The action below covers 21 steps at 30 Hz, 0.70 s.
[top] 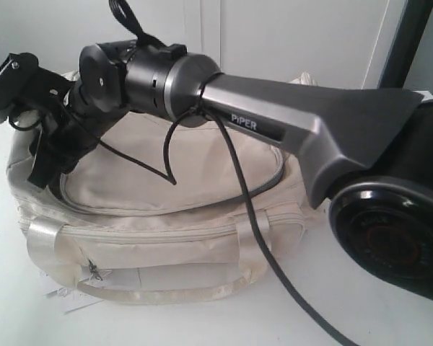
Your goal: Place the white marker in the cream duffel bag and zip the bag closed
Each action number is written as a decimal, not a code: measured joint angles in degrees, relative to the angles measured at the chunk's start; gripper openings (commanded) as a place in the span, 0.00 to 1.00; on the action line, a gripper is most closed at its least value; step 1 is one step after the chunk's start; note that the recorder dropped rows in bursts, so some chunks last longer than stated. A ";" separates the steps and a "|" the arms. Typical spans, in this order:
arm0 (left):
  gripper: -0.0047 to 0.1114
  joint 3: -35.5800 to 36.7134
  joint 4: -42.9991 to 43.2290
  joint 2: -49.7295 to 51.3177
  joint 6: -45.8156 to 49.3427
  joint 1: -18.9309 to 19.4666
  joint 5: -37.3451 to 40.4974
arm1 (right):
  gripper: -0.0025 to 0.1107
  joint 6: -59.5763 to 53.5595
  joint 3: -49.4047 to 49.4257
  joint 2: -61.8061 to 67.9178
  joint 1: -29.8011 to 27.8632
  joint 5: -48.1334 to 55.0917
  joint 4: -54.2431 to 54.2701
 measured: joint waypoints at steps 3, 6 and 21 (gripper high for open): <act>0.04 0.00 -0.10 0.00 0.00 0.00 0.03 | 0.45 -0.12 0.00 -1.53 0.00 2.72 -0.55; 0.04 0.00 -0.21 0.00 0.00 0.00 0.13 | 0.45 -3.58 0.00 -0.50 0.00 6.31 -0.64; 0.04 0.00 -0.21 0.00 0.14 0.00 0.36 | 0.44 -22.79 0.00 1.82 0.47 -1.61 -2.63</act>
